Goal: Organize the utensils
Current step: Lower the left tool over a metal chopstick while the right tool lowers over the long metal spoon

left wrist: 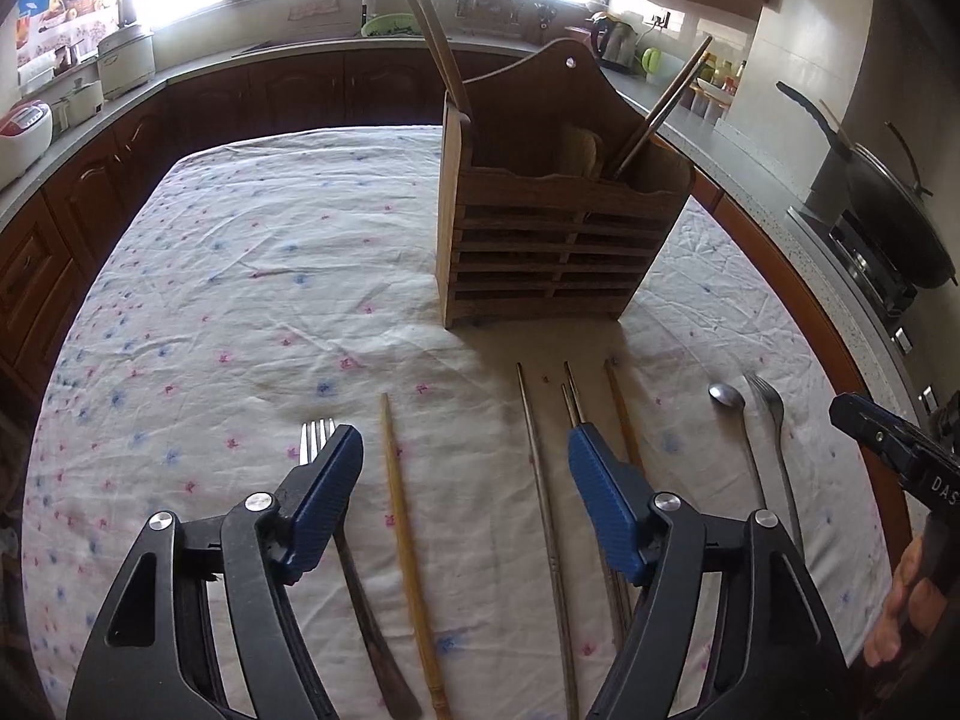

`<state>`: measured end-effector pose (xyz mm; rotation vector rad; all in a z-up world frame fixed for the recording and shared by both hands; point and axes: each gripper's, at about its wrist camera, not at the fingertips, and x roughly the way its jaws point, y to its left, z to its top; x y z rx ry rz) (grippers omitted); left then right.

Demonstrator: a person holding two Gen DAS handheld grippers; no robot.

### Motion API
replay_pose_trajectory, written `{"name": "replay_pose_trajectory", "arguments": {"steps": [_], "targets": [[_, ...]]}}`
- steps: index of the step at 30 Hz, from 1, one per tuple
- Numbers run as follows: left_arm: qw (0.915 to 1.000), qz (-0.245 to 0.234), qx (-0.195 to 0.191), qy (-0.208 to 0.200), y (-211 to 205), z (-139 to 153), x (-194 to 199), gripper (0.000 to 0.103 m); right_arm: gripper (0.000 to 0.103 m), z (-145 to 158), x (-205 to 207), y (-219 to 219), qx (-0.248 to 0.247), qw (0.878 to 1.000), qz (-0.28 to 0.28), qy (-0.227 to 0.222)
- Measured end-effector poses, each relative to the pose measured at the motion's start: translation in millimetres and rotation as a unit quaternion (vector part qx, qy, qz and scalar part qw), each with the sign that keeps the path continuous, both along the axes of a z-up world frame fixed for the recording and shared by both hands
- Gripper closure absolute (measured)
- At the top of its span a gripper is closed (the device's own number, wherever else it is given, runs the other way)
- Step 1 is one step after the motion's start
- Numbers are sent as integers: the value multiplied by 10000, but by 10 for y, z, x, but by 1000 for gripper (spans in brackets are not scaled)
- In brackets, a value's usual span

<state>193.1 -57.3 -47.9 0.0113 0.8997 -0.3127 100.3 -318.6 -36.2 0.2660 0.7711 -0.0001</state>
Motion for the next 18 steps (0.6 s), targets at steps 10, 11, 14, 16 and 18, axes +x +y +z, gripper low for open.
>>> {"name": "replay_pose_trajectory", "arguments": {"steps": [10,11,14,16,18], "targets": [[9983,-284,148,486,-349,-380,386,49,55,-475,300,3,-202,9969,121,746],[9979,-331,167,532,-398,-413,431,49,57,-512,330,0,-213,9965,122,801],[9965,-408,247,682,-509,-522,550,51,60,-609,453,16,-300,9948,163,961],[9956,-448,358,743,-568,-592,609,54,61,-662,518,33,-342,9939,201,1033],[9952,-480,497,691,-614,-627,632,58,62,-704,577,61,-445,9930,220,1074]]}}
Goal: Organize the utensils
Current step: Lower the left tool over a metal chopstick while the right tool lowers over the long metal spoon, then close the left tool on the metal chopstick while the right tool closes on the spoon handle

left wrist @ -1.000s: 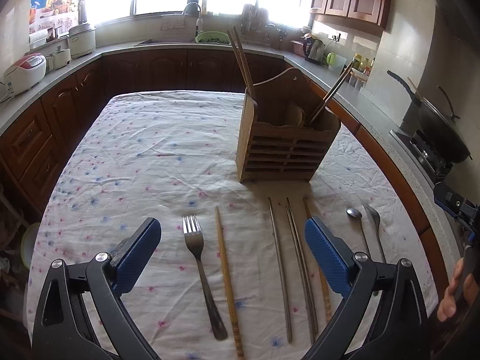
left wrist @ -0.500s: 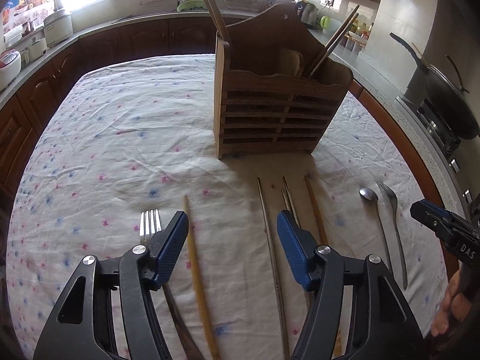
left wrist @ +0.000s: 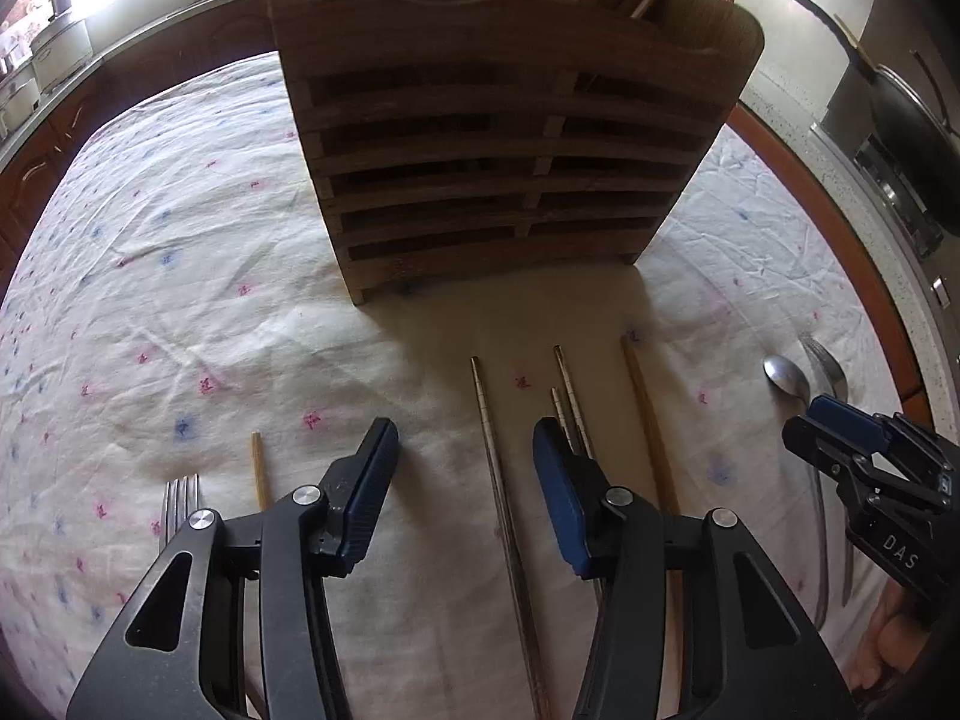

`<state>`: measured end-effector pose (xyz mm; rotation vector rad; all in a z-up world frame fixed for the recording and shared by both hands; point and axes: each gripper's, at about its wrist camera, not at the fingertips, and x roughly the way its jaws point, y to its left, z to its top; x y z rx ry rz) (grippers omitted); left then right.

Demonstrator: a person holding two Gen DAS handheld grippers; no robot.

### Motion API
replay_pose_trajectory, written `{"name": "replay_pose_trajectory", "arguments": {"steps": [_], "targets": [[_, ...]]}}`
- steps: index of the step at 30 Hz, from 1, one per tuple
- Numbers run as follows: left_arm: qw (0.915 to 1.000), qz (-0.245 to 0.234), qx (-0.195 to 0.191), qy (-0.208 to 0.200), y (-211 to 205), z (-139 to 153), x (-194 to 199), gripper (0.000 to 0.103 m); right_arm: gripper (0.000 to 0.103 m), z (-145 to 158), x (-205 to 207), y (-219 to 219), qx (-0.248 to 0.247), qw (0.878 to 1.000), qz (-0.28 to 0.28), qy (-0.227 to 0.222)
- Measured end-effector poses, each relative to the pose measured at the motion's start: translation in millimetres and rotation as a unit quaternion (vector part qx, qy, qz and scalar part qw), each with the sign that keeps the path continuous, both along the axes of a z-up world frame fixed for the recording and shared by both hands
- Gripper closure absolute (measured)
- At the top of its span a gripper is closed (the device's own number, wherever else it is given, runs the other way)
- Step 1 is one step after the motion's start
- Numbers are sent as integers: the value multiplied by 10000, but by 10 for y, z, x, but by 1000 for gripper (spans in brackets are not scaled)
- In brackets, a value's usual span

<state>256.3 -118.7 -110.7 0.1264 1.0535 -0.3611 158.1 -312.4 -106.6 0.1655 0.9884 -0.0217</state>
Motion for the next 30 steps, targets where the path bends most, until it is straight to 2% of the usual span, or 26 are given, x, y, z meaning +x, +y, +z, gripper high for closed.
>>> {"name": "replay_pose_trajectory", "arguments": {"steps": [4,6,8,10,11,12,21,30], "targets": [[9998,-143,126,-24,-86,-10,25,60,70,-58,79,35,-224,9997,3,38],[9994,-240,236,-75,-147,-17,15,67,73,-63,106,58,-351,9994,9,24],[9989,-331,309,-124,-195,-20,-3,83,75,-71,137,111,-591,9982,45,9],[9990,-358,247,-78,-198,-9,-2,97,84,-69,141,164,-722,9973,109,-25],[9993,-356,138,-8,-174,-1,11,97,95,-62,136,181,-708,9974,153,-34],[9994,-350,-20,67,-133,11,17,97,98,-53,136,187,-671,9976,165,-30],[9968,-384,-699,-24,150,385,-231,98,100,288,-19,63,342,9984,177,-407],[9920,-264,-1096,-576,536,1006,-599,99,101,765,-194,54,451,9942,236,-945]]}}
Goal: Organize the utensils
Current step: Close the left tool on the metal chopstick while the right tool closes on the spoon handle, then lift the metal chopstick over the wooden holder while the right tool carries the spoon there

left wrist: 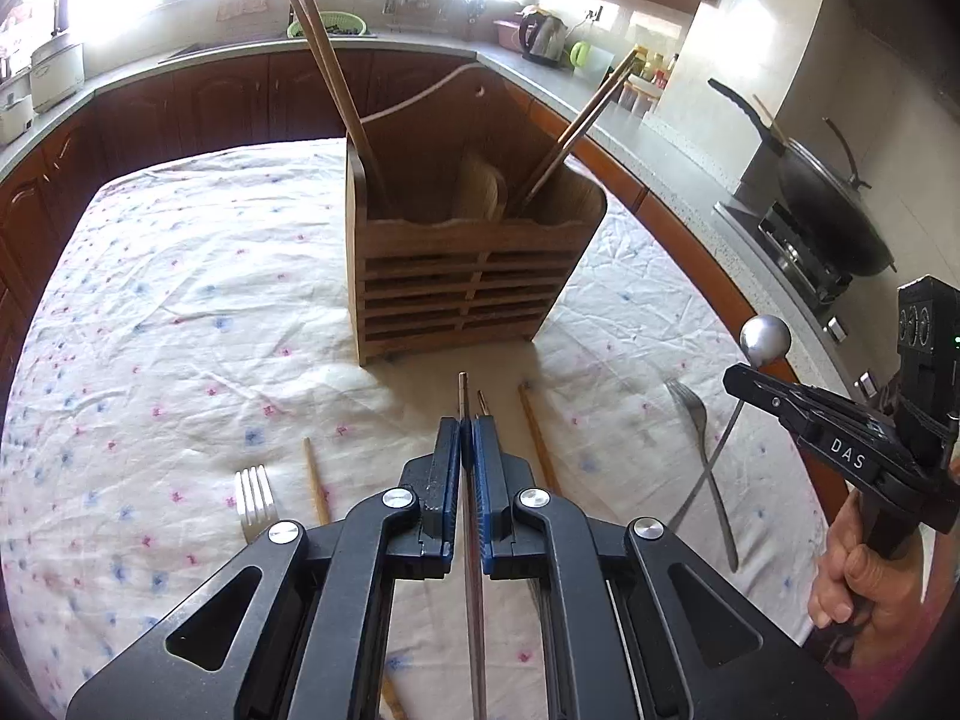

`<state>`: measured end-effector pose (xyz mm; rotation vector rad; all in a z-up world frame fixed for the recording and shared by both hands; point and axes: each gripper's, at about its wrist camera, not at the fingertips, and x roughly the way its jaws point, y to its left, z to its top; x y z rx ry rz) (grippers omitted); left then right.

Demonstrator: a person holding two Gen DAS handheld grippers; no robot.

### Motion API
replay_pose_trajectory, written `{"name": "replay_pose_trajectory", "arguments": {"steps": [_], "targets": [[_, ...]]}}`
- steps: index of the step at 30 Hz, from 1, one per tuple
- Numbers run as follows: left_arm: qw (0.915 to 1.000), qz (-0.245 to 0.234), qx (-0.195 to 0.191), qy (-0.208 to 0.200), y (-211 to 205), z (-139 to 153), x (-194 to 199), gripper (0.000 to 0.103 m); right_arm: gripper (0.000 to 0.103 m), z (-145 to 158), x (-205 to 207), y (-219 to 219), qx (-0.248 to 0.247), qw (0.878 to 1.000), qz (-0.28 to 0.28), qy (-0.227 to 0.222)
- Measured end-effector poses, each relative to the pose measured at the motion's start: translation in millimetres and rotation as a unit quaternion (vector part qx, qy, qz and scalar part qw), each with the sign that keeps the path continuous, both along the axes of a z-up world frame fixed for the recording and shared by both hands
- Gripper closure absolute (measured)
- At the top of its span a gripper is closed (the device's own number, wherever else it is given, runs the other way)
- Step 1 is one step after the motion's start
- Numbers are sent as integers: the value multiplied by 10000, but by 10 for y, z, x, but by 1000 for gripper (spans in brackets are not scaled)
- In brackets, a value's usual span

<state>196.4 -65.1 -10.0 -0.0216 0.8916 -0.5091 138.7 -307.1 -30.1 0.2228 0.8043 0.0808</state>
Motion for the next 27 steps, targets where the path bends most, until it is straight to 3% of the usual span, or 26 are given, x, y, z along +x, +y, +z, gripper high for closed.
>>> {"name": "replay_pose_trajectory", "arguments": {"steps": [13,27], "targets": [[9970,37,-389,-668,263,551,-418,99,101,464,-295,82,-267,9977,-1,-626],[9885,182,-906,-1197,472,933,-487,99,101,729,-374,104,-217,9947,-42,-1000]]}}
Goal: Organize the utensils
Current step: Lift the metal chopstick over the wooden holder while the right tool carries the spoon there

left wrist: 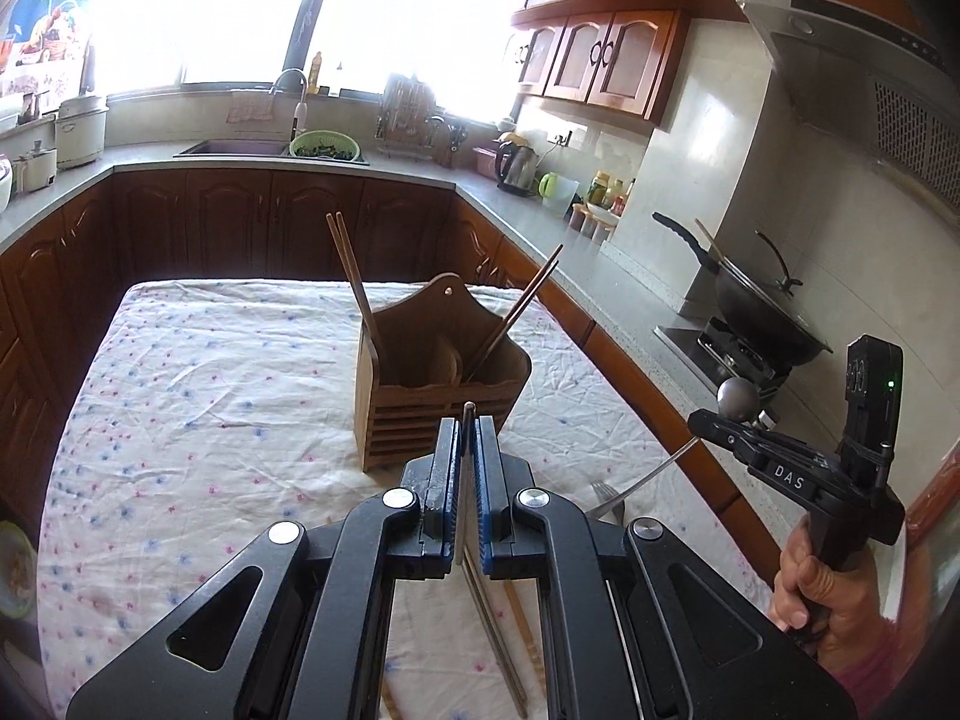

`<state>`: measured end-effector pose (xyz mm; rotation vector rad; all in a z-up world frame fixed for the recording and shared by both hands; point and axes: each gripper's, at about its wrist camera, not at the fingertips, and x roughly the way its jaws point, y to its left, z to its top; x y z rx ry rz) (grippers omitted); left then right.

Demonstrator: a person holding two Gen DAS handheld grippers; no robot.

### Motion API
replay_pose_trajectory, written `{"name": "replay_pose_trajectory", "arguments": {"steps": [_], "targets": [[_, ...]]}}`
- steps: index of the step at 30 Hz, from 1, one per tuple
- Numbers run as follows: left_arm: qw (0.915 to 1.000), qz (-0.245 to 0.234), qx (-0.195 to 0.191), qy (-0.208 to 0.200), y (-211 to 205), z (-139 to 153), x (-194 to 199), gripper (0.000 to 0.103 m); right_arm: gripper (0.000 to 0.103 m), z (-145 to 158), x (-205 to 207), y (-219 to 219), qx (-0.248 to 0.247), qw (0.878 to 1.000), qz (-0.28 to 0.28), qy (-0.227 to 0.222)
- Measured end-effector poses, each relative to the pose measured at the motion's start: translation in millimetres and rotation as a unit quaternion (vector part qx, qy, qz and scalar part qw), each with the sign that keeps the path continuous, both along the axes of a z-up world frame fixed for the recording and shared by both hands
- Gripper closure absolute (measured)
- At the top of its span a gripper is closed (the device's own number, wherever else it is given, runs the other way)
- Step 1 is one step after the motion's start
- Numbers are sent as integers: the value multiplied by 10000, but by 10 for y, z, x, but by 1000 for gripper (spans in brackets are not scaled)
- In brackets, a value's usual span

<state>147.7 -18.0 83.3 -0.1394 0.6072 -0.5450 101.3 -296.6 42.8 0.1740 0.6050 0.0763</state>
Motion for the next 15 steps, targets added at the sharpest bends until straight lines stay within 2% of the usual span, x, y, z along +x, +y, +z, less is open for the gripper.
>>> {"name": "replay_pose_trajectory", "arguments": {"steps": [15], "targets": [[9965,285,-328,-713,77,690,331,99,101,306,286,-22,114,9992,5,-378]]}}
